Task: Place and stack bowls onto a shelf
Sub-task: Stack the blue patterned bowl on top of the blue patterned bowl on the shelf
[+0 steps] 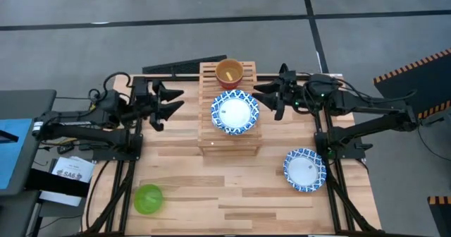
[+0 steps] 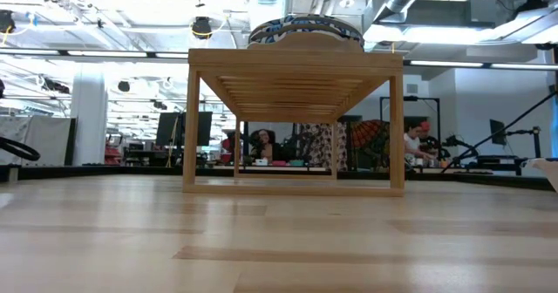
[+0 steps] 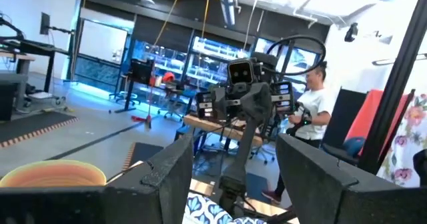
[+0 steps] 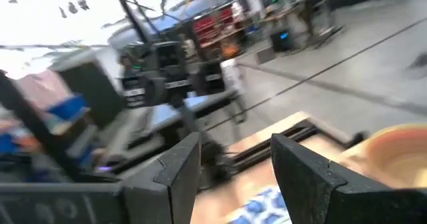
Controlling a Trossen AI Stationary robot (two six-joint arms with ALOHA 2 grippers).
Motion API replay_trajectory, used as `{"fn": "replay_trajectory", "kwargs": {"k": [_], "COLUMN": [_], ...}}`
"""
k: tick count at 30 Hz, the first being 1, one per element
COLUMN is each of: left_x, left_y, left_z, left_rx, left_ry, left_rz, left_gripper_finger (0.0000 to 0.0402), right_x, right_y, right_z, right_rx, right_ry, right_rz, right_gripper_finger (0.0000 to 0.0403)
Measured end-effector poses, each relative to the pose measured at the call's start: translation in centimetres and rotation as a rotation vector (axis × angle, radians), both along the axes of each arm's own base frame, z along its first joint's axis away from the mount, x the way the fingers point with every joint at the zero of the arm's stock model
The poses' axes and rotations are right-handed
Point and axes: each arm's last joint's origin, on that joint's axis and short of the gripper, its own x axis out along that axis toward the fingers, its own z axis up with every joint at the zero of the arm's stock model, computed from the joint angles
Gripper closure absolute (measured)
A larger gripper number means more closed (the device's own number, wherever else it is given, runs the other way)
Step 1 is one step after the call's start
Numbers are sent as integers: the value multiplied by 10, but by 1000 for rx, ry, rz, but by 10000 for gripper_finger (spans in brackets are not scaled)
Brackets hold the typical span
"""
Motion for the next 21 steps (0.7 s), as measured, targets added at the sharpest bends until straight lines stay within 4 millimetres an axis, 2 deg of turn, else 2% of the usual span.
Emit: {"fn": "replay_trajectory", "kwargs": {"k": [3, 5, 8, 12, 14, 17, 21], "left_x": [-2, -3, -3, -1, -1, -1, -1], "left_y": [0, 0, 0, 0, 0, 0, 0], "left_z": [1, 0, -2, -6, -7, -7, -7], "left_rx": [-1, -9, -34, -56, -61, -63, -63], "left_ry": [-2, 7, 24, 61, 67, 68, 68], "left_rz": [0, -4, -11, -17, -18, -19, -19], "left_gripper_finger": [203, 203, 203, 203, 203, 203, 203], "right_x": [1, 0, -3, -17, -25, -37, -50], "right_y": [5, 12, 31, 66, 86, 112, 132], "right_z": [-2, -9, -27, -57, -72, -92, -133], "right_rx": [93, 178, 339, 542, 594, 570, 563], "right_ry": [8, 82, 283, 650, 829, 1036, 1252], "right_rz": [117, 223, 348, 402, 377, 259, 40], "right_gripper_finger": [196, 196, 196, 196, 196, 196, 196]}}
